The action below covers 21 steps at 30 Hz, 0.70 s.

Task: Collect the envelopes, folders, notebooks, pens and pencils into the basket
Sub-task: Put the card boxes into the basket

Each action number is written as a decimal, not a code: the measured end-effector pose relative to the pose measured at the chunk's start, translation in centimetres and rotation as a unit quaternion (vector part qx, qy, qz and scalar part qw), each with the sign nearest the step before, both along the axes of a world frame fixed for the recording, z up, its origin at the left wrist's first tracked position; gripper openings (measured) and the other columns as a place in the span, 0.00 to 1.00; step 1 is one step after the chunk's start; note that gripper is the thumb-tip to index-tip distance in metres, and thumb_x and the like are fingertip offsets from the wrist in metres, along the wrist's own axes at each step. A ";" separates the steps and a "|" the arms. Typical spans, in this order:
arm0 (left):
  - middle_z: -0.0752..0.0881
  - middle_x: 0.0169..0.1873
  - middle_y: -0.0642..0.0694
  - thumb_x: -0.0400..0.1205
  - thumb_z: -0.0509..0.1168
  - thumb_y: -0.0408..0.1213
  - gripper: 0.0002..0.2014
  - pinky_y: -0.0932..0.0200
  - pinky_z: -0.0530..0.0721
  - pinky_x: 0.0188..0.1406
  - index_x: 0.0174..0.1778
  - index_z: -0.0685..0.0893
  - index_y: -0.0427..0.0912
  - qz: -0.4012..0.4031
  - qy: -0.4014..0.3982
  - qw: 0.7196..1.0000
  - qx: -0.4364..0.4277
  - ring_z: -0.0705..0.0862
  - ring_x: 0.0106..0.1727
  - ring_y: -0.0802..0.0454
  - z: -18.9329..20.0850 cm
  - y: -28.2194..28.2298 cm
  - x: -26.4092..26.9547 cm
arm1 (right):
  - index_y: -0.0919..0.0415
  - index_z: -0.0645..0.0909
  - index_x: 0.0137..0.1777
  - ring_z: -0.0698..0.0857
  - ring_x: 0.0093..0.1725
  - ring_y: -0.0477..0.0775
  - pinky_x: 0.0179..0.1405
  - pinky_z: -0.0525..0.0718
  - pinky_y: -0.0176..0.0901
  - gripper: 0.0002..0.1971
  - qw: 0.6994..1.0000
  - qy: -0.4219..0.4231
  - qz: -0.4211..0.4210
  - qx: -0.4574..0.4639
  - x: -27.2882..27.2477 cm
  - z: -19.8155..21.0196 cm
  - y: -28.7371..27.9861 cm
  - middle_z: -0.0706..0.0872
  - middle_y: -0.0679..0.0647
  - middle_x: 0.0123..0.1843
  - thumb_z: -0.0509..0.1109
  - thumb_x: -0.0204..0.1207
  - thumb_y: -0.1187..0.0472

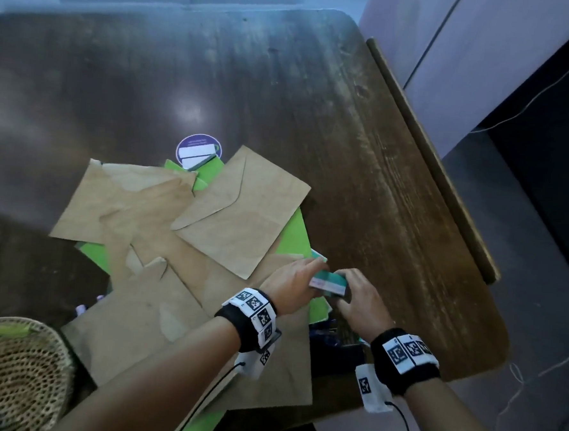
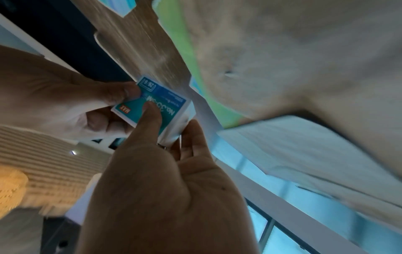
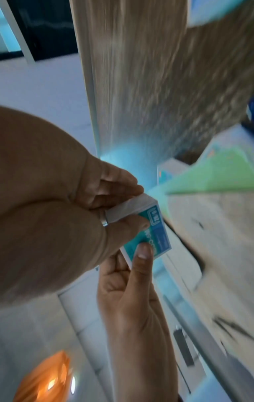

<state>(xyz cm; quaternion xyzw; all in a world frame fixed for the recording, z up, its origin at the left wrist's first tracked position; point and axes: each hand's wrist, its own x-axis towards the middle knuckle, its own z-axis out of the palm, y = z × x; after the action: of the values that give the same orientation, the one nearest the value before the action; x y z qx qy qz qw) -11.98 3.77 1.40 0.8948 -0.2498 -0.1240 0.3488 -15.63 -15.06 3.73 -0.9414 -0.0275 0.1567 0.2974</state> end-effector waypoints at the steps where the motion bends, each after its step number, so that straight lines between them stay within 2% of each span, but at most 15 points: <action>1: 0.85 0.55 0.43 0.78 0.74 0.44 0.19 0.48 0.83 0.50 0.62 0.80 0.43 0.014 0.002 1.000 -0.014 0.85 0.53 0.42 0.2 1.7 -0.8 | 0.56 0.80 0.65 0.82 0.57 0.48 0.57 0.79 0.42 0.19 1.000 -0.006 0.022 0.011 -0.1 0.6 1.4 0.82 0.49 0.59 0.73 0.74 0.65; 3: 0.85 0.56 0.46 0.78 0.73 0.47 0.19 0.44 0.85 0.49 0.61 0.78 0.48 0.053 0.009 0.998 -0.033 0.86 0.54 0.44 0.5 5.6 -2.6 | 0.57 0.81 0.66 0.83 0.59 0.49 0.57 0.79 0.40 0.20 0.997 -0.019 0.063 0.032 -0.3 1.3 4.7 0.85 0.51 0.60 0.75 0.74 0.62; 5: 0.85 0.52 0.48 0.78 0.73 0.49 0.17 0.44 0.85 0.44 0.60 0.77 0.51 0.100 0.026 0.994 -0.047 0.85 0.49 0.46 1.3 10.3 -4.8 | 0.57 0.81 0.67 0.84 0.59 0.51 0.59 0.81 0.43 0.21 0.992 -0.031 0.110 0.057 -0.7 1.4 8.9 0.86 0.51 0.60 0.77 0.73 0.62; 8: 0.85 0.52 0.49 0.80 0.72 0.48 0.17 0.51 0.83 0.46 0.61 0.81 0.46 0.152 0.020 0.987 -0.043 0.83 0.50 0.51 3.7 17.4 -8.4 | 0.56 0.82 0.65 0.86 0.55 0.52 0.56 0.85 0.52 0.22 0.979 -0.040 0.173 0.099 -1.6 1.4 16.0 0.87 0.51 0.57 0.76 0.71 0.61; 10: 0.86 0.53 0.47 0.80 0.73 0.44 0.17 0.56 0.81 0.47 0.63 0.82 0.43 0.191 0.013 0.981 -0.031 0.82 0.50 0.53 5.0 22.3 -11.4 | 0.57 0.82 0.63 0.87 0.51 0.52 0.52 0.86 0.54 0.21 0.966 -0.048 0.223 0.123 -2.8 1.4 21.2 0.87 0.51 0.54 0.74 0.69 0.59; 12: 0.86 0.53 0.46 0.78 0.73 0.40 0.18 0.56 0.81 0.51 0.62 0.82 0.43 0.215 0.017 0.976 -0.025 0.83 0.52 0.51 5.5 26.1 -13.9 | 0.60 0.83 0.61 0.87 0.49 0.53 0.49 0.87 0.53 0.20 0.951 -0.043 0.274 0.139 -3.9 1.7 25.2 0.88 0.53 0.52 0.72 0.68 0.57; 15: 0.85 0.57 0.49 0.76 0.71 0.38 0.19 0.56 0.82 0.60 0.63 0.81 0.46 0.236 0.037 0.971 -0.021 0.84 0.58 0.53 5.6 32.3 -18.7 | 0.58 0.83 0.63 0.87 0.50 0.53 0.51 0.86 0.47 0.22 0.930 -0.031 0.341 0.134 -6.6 1.8 31.8 0.88 0.53 0.53 0.69 0.69 0.53; 17: 0.84 0.57 0.54 0.76 0.72 0.36 0.19 0.62 0.81 0.58 0.63 0.81 0.47 0.258 0.046 0.965 -0.013 0.83 0.56 0.57 6.0 36.0 -21.7 | 0.54 0.81 0.64 0.86 0.51 0.52 0.53 0.84 0.44 0.21 0.916 -0.017 0.384 0.115 -8.5 1.9 35.8 0.87 0.51 0.54 0.69 0.72 0.50; 19: 0.83 0.56 0.55 0.77 0.72 0.37 0.19 0.67 0.79 0.55 0.65 0.81 0.46 0.275 0.054 0.960 0.017 0.82 0.55 0.58 5.9 39.5 -24.6 | 0.56 0.80 0.64 0.85 0.52 0.54 0.52 0.82 0.43 0.19 0.903 0.005 0.416 0.106 -10.4 1.8 39.6 0.87 0.54 0.55 0.73 0.75 0.53; 21: 0.83 0.57 0.54 0.77 0.71 0.40 0.19 0.64 0.79 0.54 0.64 0.82 0.47 0.286 0.066 0.955 0.045 0.82 0.55 0.58 5.4 42.5 -27.1 | 0.59 0.79 0.63 0.84 0.53 0.57 0.52 0.81 0.48 0.18 0.892 0.022 0.444 0.078 -12.2 1.5 42.8 0.85 0.56 0.56 0.74 0.75 0.54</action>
<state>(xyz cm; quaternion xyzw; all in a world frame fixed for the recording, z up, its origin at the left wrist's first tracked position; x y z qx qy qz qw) -39.10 46.32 6.78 0.9333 0.0461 -0.0887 0.3448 -27.83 27.77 5.21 -0.8010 -0.4483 0.2907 0.2701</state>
